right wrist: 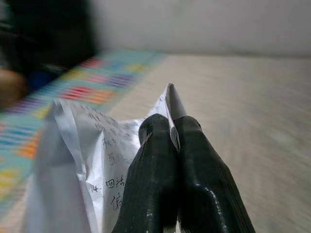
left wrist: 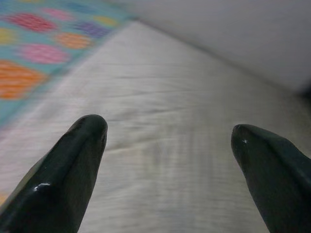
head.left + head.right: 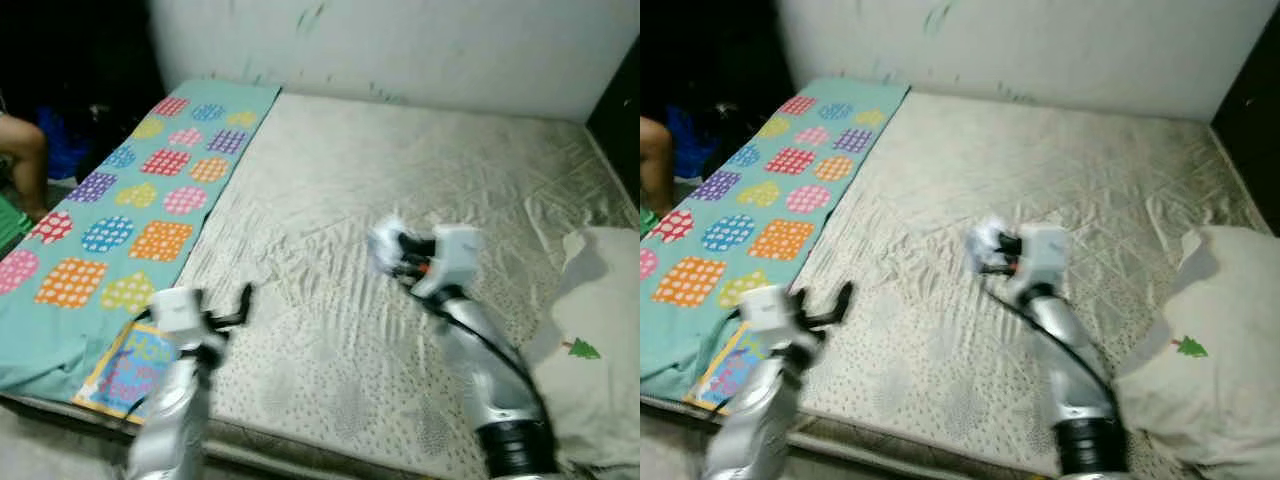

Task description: Clean up the room

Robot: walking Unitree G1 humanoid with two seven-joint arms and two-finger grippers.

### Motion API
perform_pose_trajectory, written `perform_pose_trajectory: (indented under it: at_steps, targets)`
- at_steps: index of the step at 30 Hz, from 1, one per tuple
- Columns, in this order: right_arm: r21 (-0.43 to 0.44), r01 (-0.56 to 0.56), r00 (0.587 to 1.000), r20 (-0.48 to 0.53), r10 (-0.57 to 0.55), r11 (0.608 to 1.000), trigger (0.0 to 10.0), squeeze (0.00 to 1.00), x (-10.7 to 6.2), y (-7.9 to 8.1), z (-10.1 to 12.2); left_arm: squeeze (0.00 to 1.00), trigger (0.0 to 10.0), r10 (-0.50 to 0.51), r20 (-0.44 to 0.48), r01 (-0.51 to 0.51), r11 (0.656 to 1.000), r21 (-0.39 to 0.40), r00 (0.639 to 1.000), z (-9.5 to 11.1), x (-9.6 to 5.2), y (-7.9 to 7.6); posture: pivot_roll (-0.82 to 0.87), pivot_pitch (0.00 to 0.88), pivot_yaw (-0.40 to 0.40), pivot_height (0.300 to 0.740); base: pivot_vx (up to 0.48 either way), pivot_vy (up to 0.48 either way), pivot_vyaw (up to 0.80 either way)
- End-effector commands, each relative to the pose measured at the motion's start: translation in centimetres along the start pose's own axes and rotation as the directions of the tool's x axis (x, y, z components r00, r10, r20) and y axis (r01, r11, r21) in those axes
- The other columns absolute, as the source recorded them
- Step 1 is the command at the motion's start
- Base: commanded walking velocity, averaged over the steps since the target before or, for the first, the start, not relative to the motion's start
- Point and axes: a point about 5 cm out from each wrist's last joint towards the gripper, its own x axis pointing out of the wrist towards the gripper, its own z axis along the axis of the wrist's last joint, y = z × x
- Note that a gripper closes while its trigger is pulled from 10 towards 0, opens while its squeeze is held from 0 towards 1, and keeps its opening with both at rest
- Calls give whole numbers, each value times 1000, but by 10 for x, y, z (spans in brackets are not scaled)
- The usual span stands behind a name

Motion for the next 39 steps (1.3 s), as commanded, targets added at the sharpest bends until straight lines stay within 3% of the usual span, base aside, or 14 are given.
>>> perform_pose_trajectory:
  at_steps: [1,10,25,39]
  targets:
    - [16,-22,1000,8,22,1000,10000,0,4,12,1,0,10000,12,-21,-12,1000,17,1000,-2,-4,8,-68,0,-2,740,0,0,0]
    - [18,10,1000,-16,-9,1000,10000,0,4,8,-2,0,10000,12,-30,-12,1000,-6,999,-4,-3,7,-72,0,-6,740,0,0,0]
    - [7,-1,1000,-13,1,1000,10000,0,7,9,-2,0,10000,14,-47,-14,1000,-4,999,-6,-3,7,-68,0,-11,740,0,0,-784]
    - [8,-4,1000,-16,4,1000,10000,0,5,11,-5,0,10000,20,-53,-20,1000,2,998,-6,-3,9,-66,0,-8,740,0,0,0]
